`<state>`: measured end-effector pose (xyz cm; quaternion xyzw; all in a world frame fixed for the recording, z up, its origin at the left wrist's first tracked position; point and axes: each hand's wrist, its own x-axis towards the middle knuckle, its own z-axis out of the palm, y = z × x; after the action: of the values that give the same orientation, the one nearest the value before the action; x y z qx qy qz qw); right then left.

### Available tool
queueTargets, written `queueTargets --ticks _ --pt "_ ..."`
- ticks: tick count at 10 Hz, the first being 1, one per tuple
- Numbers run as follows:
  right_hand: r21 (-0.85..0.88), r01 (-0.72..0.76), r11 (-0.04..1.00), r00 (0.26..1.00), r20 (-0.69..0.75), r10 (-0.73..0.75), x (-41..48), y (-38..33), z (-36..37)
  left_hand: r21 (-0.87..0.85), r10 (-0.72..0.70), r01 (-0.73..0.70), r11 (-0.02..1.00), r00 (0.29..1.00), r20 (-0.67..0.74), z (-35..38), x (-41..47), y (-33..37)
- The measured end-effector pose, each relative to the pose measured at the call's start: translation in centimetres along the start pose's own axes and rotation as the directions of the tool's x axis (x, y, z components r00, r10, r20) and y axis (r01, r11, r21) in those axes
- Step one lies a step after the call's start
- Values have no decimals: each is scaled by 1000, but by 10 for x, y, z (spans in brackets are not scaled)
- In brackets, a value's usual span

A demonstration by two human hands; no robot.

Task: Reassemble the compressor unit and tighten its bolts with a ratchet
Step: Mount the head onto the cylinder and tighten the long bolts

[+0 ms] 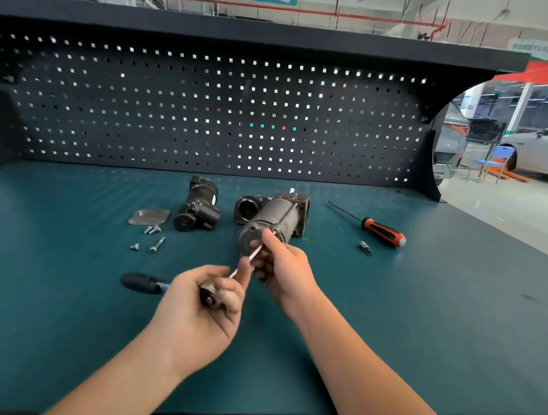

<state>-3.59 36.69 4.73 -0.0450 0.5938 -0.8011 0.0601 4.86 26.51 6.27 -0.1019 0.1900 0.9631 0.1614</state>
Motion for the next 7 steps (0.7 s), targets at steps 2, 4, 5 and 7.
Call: queueTargets --ticks 2,4,5,7 --pt "-183 39 982 998 -48 -48 -2 0 -1 954 422 -196 -226 863 278 13 -5 11" --pt "-215 151 965 977 -117 -179 -3 -2 -2 22 73 74 -997 824 562 26 3 1" --pt "-128 85 988 989 -108 -99 -1 -1 -7 665 253 -116 -738 866 432 21 -1 2" --pt "-32 -24 999 999 -37 23 1 -1 -3 173 -3 7 985 1000 -24 3 -3 2"
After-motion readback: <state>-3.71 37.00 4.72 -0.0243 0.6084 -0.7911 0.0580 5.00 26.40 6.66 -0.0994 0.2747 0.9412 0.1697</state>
